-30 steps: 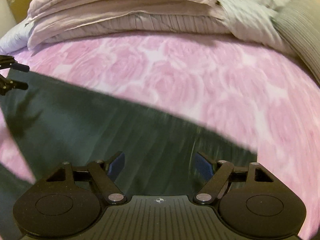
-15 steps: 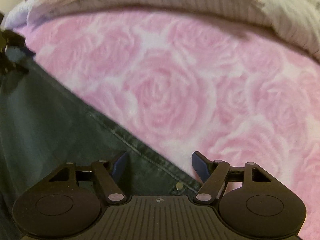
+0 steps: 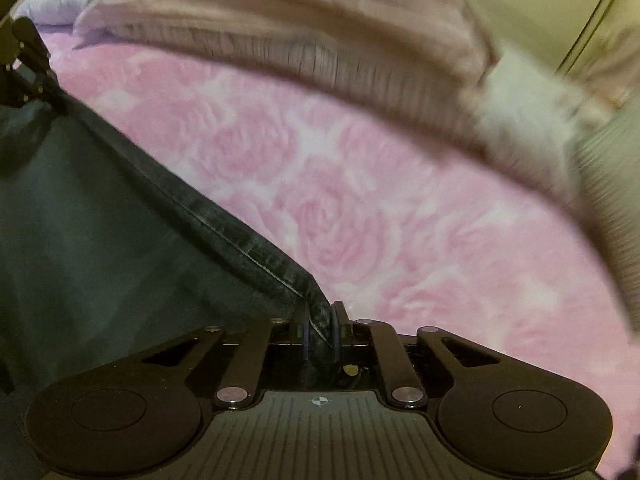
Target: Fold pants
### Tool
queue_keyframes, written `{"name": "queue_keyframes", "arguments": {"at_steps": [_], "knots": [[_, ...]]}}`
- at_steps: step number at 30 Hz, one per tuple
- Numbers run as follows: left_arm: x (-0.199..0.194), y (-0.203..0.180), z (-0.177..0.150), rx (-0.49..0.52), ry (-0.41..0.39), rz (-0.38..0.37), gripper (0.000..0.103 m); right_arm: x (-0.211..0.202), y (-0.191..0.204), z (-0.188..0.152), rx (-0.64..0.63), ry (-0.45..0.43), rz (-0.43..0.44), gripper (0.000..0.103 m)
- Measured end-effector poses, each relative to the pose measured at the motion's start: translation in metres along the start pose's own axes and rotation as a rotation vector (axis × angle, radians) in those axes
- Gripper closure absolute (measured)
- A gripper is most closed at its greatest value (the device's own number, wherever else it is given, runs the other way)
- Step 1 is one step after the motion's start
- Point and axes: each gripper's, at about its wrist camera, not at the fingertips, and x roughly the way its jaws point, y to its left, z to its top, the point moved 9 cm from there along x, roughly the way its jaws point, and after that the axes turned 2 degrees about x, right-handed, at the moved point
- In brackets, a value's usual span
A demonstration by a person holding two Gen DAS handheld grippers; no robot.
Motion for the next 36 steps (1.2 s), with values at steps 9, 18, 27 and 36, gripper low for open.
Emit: {"name": "queue_keyframes", "arguments": {"at_steps": [9, 18, 27, 36], "knots": [[-0.172, -0.118, -0.096, -0.284, 0.035, 0.06, 0.1, -0.175, 0.106, -0.08, -0.095, -0.075, -0.131, 0.096], [-0.186, -0.231, -0.189, -0.553, 0.306, -0.031, 0.095, -0.186, 0.161, -0.22, 0.228, 0.296, -0.039, 0.07], [-0.228, -0.195, -0.188, -0.925, 0.182, 0.099, 0.079, -0.191, 0.043, -0.28, 1.55, 0.089, 0.044, 0.058], [-0.216, -0.125, -0.174, -0.898, 0.132, 0.228, 0.066, -0.169, 0.021, -0.312, 1.843, 0.033, 0.01, 0.058]]}}
